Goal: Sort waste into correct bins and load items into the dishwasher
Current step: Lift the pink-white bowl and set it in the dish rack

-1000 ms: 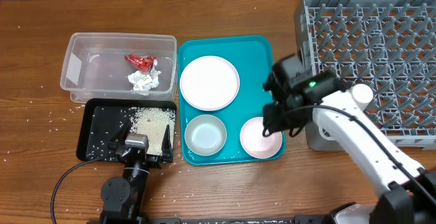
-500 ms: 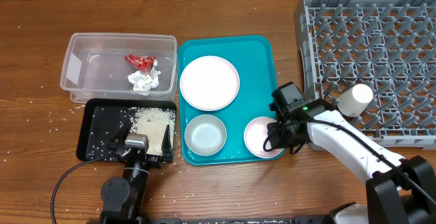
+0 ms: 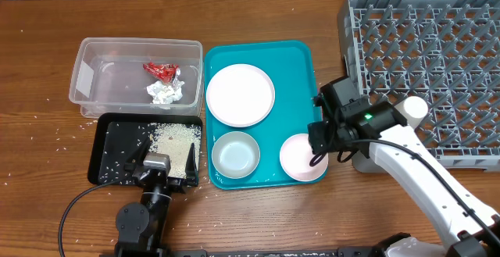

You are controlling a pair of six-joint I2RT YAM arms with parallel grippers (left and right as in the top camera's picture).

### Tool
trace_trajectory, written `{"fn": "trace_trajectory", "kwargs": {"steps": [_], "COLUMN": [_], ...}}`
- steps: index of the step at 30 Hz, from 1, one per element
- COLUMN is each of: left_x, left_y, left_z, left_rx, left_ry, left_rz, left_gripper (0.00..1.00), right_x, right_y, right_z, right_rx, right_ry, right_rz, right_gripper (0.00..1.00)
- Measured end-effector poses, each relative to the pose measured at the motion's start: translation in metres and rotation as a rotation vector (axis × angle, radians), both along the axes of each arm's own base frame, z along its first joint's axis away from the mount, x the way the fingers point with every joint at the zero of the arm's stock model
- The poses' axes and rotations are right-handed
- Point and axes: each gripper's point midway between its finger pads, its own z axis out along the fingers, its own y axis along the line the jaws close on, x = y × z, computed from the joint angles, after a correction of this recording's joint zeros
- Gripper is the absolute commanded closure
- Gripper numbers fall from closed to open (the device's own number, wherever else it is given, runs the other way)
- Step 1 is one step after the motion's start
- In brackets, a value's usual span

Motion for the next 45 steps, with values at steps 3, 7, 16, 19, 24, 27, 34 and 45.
{"fn": "trace_trajectory", "kwargs": {"steps": [3,7,16,19,24,27,34,45], "left_x": [0.000,0.000,0.000,0.000,0.000,0.000,0.000,0.000], "left_y": [0.000,0.000,0.000,0.000,0.000,0.000,0.000,0.000], "left_z": [0.000,0.000,0.000,0.000,0.000,0.000,0.000,0.000], "left_rx": [0.000,0.000,0.000,0.000,0.000,0.000,0.000,0.000], "left_ry": [0.000,0.000,0.000,0.000,0.000,0.000,0.000,0.000], "left_rz": [0.000,0.000,0.000,0.000,0.000,0.000,0.000,0.000], "left_gripper": [0.00,0.00,0.00,0.00,0.00,0.00,0.00,0.00], "right_x": [0.001,-0.006,-0.017,-0.009,0.033,0.060,0.100,0.100], "right_y": [-0.005,-0.014,-0.016,-0.011,0.005,-0.006,-0.106,-0.210], "right_z": [-0.012,-0.046,-0.070,-0.052,0.026,0.092,0.176,0.168], "right_rx": [-0.018,-0.074,-0.091,-0.063,0.046,0.031,-0.414,-0.940], "right_ry": [0.015,0.079,0.168,0.133,-0.108,-0.336,-0.760,-0.723], "right_rz": [-0.014,-0.053,-0.102,-0.102,-0.108,-0.158,-0.515,-0.791], "right_gripper": [0.50,0.58,0.96,0.96,0.96,0.96,0.96,0.96]}}
